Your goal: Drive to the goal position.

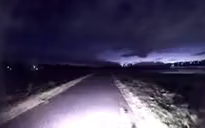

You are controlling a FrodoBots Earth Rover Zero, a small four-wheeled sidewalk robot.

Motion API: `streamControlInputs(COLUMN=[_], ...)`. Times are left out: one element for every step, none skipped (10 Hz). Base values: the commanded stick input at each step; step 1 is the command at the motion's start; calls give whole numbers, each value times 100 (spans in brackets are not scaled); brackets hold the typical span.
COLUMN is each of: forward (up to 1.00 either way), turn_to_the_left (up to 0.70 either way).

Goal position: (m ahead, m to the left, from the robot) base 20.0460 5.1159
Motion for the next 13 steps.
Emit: streamControlInputs(forward=[70, 70, 70, 70, 70, 70, 70, 70, 70, 70, 70, 70, 70], turn_to_the_left=[0, 0, 0, 0, 18, 25, 25, 10, 0, 0, 0, 0, 0])
